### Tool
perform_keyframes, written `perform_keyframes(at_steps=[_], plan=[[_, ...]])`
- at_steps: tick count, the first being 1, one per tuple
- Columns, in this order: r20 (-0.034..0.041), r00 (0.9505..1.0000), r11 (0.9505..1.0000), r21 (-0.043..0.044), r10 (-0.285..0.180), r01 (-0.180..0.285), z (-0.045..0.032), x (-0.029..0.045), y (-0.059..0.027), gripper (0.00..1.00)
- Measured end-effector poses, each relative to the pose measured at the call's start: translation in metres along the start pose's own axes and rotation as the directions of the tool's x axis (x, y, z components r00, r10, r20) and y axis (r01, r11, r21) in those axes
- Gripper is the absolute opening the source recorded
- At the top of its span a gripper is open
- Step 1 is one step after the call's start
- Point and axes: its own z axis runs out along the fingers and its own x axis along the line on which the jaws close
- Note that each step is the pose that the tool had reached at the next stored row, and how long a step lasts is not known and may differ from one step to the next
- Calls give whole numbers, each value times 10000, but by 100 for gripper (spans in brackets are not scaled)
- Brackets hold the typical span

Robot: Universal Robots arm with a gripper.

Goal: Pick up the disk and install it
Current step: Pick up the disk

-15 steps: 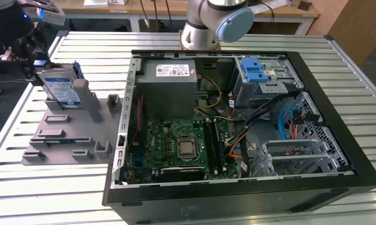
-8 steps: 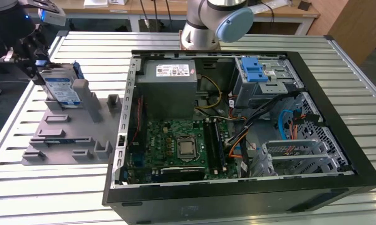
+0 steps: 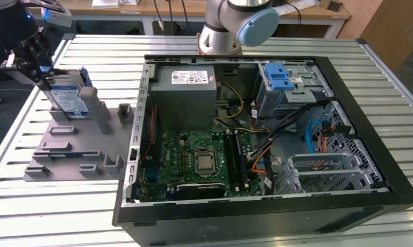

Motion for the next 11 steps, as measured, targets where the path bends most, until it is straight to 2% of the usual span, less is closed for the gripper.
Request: perform_keyframes(at_steps=[8, 9, 11], plan=[[-2, 10000, 10000, -5, 0, 0, 7, -6, 0, 46], [-2, 10000, 10000, -3, 0, 0, 9, -6, 0, 39], [-3, 10000, 10000, -5, 1, -1, 11, -6, 1, 38]])
